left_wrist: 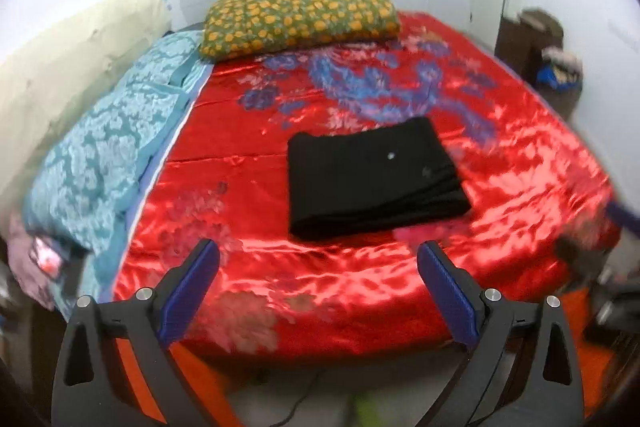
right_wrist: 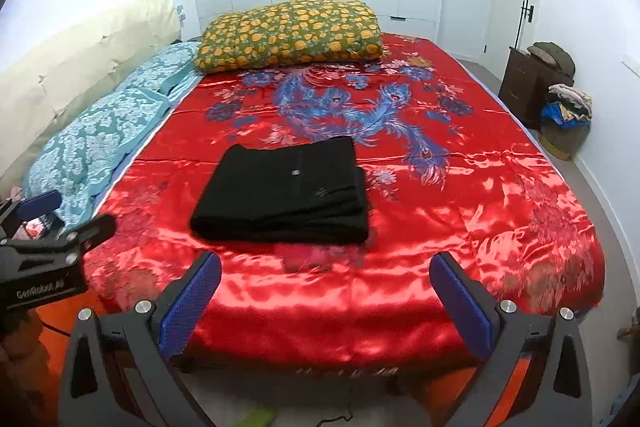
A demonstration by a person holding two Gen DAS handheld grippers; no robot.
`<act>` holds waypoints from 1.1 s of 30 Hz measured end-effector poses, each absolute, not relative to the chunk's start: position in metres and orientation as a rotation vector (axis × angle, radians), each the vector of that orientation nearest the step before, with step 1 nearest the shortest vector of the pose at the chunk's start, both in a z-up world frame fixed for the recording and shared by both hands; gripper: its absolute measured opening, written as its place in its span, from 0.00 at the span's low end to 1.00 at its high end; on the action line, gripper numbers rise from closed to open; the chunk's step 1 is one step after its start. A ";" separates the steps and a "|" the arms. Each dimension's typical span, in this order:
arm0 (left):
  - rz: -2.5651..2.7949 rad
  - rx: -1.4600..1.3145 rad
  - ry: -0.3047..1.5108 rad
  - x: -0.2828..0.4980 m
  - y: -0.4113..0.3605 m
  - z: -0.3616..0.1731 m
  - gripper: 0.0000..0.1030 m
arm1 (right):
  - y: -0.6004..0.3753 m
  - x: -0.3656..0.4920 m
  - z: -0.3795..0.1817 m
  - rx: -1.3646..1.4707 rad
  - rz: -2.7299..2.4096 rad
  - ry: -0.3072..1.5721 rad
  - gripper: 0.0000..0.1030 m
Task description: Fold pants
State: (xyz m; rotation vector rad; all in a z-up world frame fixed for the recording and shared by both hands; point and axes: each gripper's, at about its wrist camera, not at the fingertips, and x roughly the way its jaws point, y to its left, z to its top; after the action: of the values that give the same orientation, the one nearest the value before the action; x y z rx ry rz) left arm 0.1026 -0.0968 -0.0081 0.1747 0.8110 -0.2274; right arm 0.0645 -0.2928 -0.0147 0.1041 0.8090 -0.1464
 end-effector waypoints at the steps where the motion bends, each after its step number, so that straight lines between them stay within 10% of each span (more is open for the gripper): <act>1: -0.226 0.165 0.810 0.099 -0.096 -0.006 0.97 | -0.287 0.059 -0.012 0.103 -0.138 0.810 1.00; 33: -0.177 0.133 0.865 0.090 -0.078 -0.002 0.97 | -0.247 0.051 0.012 0.011 -0.163 0.807 1.00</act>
State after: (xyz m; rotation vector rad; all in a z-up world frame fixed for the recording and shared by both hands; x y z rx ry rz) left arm 0.0897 -0.0776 -0.0022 0.1326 0.8654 -0.1771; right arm 0.0511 -0.2468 0.0123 0.0113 0.8069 -0.1629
